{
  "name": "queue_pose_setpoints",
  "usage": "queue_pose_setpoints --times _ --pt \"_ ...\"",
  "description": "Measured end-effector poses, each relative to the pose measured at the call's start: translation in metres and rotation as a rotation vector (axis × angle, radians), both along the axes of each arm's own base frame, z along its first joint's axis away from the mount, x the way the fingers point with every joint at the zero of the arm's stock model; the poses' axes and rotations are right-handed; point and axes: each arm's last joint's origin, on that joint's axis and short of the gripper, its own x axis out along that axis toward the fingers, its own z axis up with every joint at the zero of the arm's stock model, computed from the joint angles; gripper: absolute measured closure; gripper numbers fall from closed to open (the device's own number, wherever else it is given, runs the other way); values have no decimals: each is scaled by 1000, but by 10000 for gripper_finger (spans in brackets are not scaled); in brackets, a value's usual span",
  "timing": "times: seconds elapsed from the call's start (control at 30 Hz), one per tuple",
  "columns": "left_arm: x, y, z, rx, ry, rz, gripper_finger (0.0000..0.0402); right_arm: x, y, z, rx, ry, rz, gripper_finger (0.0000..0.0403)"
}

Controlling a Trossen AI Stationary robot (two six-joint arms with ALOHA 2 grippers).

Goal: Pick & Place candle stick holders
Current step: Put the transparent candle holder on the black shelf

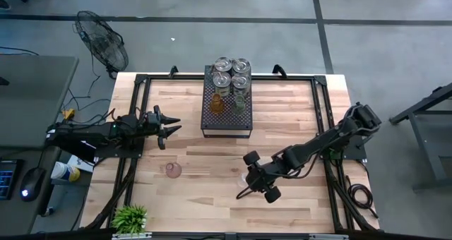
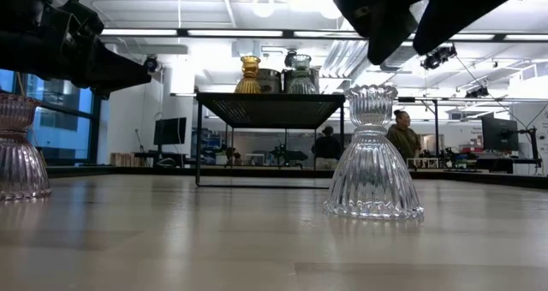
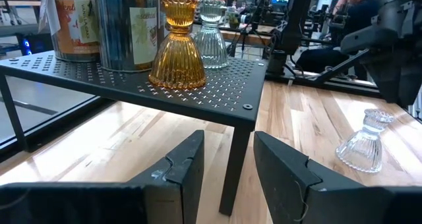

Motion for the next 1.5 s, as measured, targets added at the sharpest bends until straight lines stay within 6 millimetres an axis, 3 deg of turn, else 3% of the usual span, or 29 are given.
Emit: queue_pose_setpoints --times 0.4,1.1,1.5 --pt "0 0 0 0 0 0 273 8 3 -19 -48 24 0 237" --pt "0 0 0 0 1 -6 273 12 -1 -34 -104 85 2 239" --pt "0 0 0 -1 1 -12 273 10 -5 -34 -153 101 -22 317"
